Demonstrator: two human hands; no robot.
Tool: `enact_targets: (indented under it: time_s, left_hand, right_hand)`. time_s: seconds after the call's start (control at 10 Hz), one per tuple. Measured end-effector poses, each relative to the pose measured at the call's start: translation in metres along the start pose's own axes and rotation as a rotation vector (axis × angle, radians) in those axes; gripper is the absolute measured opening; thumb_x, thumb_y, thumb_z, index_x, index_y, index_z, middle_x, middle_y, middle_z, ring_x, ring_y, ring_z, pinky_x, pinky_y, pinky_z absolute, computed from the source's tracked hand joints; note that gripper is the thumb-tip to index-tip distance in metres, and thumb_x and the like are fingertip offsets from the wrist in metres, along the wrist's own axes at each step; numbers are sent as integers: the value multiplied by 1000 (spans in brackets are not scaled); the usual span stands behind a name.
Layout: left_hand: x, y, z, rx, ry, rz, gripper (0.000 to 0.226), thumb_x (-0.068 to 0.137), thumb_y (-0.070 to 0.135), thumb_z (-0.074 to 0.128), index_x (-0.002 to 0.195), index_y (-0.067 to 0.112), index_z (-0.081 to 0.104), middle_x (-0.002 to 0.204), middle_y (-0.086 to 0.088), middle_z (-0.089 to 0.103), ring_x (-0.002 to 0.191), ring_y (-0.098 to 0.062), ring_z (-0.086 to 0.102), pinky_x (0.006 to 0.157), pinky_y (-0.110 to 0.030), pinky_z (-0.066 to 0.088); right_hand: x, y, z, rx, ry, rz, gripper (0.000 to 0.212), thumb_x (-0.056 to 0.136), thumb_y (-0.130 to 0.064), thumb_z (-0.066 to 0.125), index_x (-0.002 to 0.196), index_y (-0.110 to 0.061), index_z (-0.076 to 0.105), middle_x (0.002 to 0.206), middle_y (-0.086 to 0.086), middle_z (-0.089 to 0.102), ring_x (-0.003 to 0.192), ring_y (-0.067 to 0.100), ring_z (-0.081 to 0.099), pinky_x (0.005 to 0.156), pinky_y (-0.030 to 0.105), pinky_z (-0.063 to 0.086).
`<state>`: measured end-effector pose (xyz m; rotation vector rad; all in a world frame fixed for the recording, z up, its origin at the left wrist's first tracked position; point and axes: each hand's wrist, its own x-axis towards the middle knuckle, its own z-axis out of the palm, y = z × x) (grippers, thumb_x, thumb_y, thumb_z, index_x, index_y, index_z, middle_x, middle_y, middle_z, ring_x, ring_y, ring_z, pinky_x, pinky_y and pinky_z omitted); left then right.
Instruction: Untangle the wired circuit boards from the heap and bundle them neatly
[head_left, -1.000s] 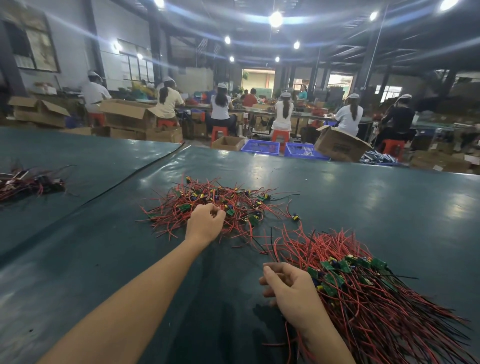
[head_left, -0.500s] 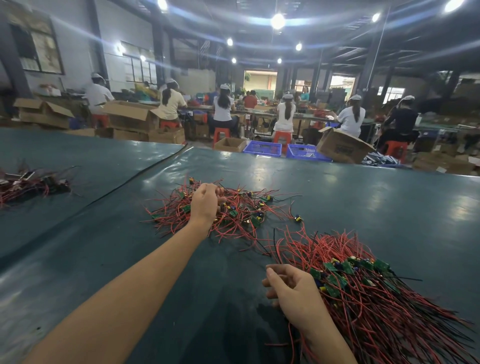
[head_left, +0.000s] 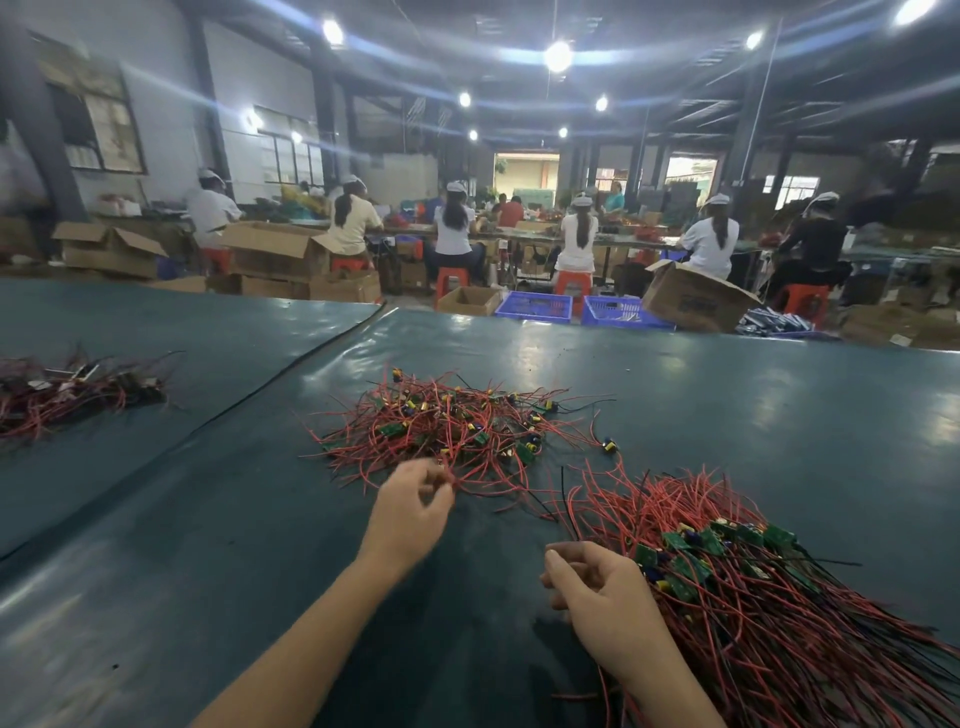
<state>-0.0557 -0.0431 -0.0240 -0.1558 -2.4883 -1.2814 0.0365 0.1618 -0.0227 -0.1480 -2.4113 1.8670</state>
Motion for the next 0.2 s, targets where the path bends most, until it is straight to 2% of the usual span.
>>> enact_targets:
  time_s: [0.1, 0.2]
  left_hand:
    - [-23, -22, -1, 245, -97, 3, 36, 93, 27, 57, 129, 18, 55, 141, 0, 46, 131, -19, 43, 110, -34, 36]
    - [-40, -21, -6, 322, -41, 83, 40, 94, 31, 55, 133, 22, 51, 141, 6, 47, 131, -13, 40, 110, -29, 31]
  right_hand:
    - [-8, -6, 4, -95, -10, -61, 6, 93, -28, 64, 90, -24, 68, 85, 10, 70, 69, 10, 63, 71, 29, 56]
    - [-20, -21, 4, 11, 77, -194, 7, 92, -30, 63, 91, -26, 69, 84, 3, 71, 79, 20, 68, 76, 35, 58]
